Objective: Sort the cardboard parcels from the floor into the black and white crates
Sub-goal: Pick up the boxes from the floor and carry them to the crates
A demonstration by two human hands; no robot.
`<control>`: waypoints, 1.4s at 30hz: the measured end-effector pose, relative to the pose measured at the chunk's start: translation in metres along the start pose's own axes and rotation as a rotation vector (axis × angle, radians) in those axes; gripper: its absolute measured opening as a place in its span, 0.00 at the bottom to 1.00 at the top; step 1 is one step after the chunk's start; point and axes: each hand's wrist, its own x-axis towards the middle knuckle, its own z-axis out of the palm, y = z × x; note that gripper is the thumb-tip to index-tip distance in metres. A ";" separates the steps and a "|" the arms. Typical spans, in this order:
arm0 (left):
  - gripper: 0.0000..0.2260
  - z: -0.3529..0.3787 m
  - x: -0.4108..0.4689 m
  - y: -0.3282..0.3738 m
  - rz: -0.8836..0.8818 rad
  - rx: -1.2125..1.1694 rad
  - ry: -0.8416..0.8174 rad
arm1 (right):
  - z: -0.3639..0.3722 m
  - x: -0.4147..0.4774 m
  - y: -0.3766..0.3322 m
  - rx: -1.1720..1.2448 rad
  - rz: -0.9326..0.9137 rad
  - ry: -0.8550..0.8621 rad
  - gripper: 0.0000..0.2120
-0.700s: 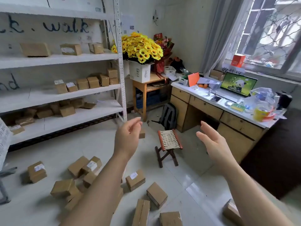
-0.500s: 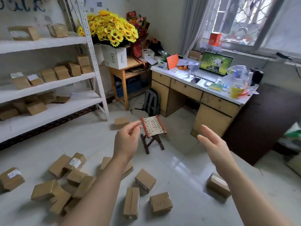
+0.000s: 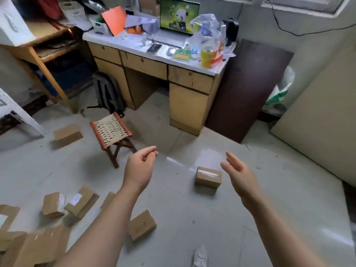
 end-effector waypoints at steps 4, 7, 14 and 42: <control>0.12 0.088 0.051 -0.014 -0.072 0.032 -0.039 | -0.039 0.077 0.043 0.006 0.102 0.022 0.23; 0.12 0.152 0.096 -0.038 -0.131 0.051 -0.069 | -0.059 0.142 0.080 0.030 0.174 0.031 0.23; 0.12 0.283 0.196 -0.146 -0.325 0.027 -0.134 | -0.060 0.280 0.212 0.119 0.390 0.098 0.22; 0.12 0.474 0.363 -0.508 -0.582 0.079 -0.341 | 0.087 0.497 0.546 0.065 0.570 -0.092 0.15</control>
